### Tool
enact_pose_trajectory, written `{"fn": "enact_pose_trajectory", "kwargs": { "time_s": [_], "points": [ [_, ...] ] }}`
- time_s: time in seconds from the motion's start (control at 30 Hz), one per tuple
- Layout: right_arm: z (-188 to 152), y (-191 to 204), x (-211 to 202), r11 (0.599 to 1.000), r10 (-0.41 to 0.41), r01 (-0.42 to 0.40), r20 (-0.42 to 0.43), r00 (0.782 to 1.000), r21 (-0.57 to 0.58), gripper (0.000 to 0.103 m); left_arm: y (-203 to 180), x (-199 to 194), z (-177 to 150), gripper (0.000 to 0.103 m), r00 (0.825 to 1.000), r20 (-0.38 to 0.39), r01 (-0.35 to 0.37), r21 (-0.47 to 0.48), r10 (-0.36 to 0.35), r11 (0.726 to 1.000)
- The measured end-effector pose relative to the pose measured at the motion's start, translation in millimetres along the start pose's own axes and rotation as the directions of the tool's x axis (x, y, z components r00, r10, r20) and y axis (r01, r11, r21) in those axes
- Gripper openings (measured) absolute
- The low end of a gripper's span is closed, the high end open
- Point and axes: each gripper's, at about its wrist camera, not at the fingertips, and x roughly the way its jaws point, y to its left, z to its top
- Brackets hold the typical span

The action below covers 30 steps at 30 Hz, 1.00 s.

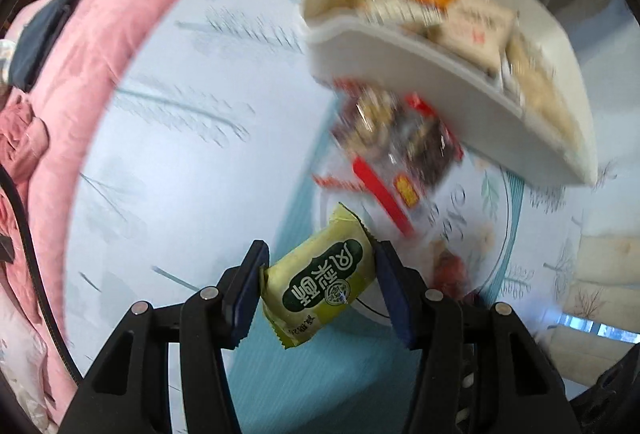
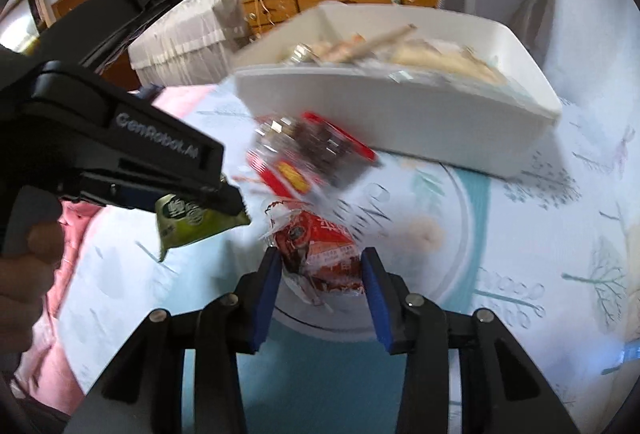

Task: Organize snacks
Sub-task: 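Lower the right gripper onto the red-wrapped candy while the left holds the green packet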

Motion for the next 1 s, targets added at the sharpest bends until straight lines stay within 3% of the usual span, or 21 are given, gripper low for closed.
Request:
{"fn": "enact_pose_trajectory", "kwargs": {
  "time_s": [0.03, 0.17, 0.27, 0.5, 0.57, 0.63, 0.7, 1.0],
  "points": [
    [8, 5, -1, 1.000, 0.005, -0.005, 0.014, 1.000, 0.004, 0.001, 5, -7, 6, 0.053, 1.000, 0.018, 0.001, 0.000, -0.001, 1.000],
    [26, 19, -9, 0.997, 0.056, -0.059, 0.062, 0.997, 0.045, 0.000, 17, -32, 33, 0.053, 0.997, 0.073, 0.018, -0.014, -0.017, 1.000],
    [38, 30, -9, 0.999, 0.041, -0.042, 0.074, 0.996, 0.017, 0.000, 36, -47, 53, 0.053, 0.993, 0.117, 0.026, -0.018, -0.024, 1.000],
    [45, 49, 8, 1.000, -0.011, 0.011, -0.009, 1.000, -0.004, 0.002, 68, -63, 73, 0.053, 0.990, 0.142, 0.017, -0.039, -0.011, 0.999],
    [44, 54, 17, 1.000, -0.029, 0.029, -0.050, 0.998, 0.007, 0.013, 73, -61, 75, 0.053, 0.991, 0.132, 0.019, -0.035, -0.015, 0.999],
    [36, 58, 20, 0.998, -0.048, 0.050, -0.081, 0.996, 0.025, 0.045, 73, -57, 77, 0.053, 0.992, 0.124, 0.020, -0.023, -0.017, 1.000],
    [32, 62, 27, 0.996, -0.074, 0.077, -0.098, 0.992, 0.033, 0.054, 74, -54, 78, 0.053, 0.993, 0.114, 0.026, -0.003, -0.025, 1.000],
    [18, 72, 61, 0.979, -0.174, 0.193, -0.215, 0.961, 0.071, 0.055, 70, -51, 84, 0.053, 0.995, 0.084, 0.042, 0.089, -0.050, 0.995]
  ]
}}
